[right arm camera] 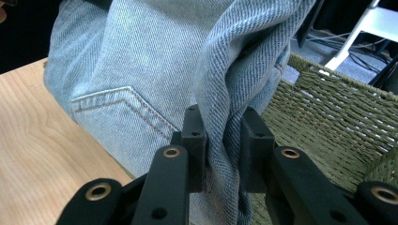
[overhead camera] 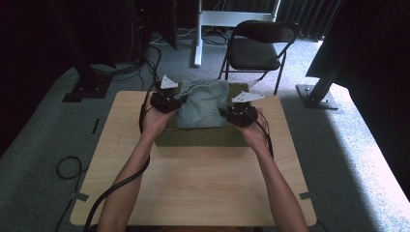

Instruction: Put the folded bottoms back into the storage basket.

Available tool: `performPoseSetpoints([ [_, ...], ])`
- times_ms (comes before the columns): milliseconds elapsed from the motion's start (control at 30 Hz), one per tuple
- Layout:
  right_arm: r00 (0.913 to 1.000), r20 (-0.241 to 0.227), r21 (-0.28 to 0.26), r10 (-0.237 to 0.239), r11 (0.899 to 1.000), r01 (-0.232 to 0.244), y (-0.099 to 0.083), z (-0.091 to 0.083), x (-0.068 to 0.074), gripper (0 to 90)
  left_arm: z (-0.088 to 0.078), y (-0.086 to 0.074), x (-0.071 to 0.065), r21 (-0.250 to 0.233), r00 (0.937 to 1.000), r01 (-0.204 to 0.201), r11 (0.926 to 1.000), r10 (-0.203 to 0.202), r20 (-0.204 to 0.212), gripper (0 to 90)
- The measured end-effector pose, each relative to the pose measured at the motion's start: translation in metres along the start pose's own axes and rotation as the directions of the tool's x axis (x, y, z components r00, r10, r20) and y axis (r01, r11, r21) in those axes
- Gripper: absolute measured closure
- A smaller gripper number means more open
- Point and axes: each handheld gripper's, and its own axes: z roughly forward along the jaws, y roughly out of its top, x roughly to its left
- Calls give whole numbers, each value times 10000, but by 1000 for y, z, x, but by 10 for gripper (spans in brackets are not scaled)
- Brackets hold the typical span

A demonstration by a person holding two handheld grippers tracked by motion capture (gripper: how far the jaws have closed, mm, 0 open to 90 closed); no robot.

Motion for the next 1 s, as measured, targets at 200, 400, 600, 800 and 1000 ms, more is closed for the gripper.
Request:
performPoseSetpoints([
  [200,9999,26,165,144,9998,-144,1,10,-7,759,10,-1,6,72,9999,123,9999,-123,-40,758],
  [400,9995,37,449,298,9985,-299,0,24,-13,759,22,-2,12,289,9998,186,9994,-182,-116,758],
  [600,9982,40,813,603,9949,-604,-3,40,-19,759,37,-3,18,693,9997,116,9975,-101,-214,758],
  [800,9957,191,1363,901,9864,-919,-5,56,-27,757,55,-3,23,1076,9994,156,9941,-122,-322,758],
  [1000,9951,371,1652,916,9815,-965,-2,64,-31,757,66,-3,28,1346,9988,351,9903,-302,-381,757],
])
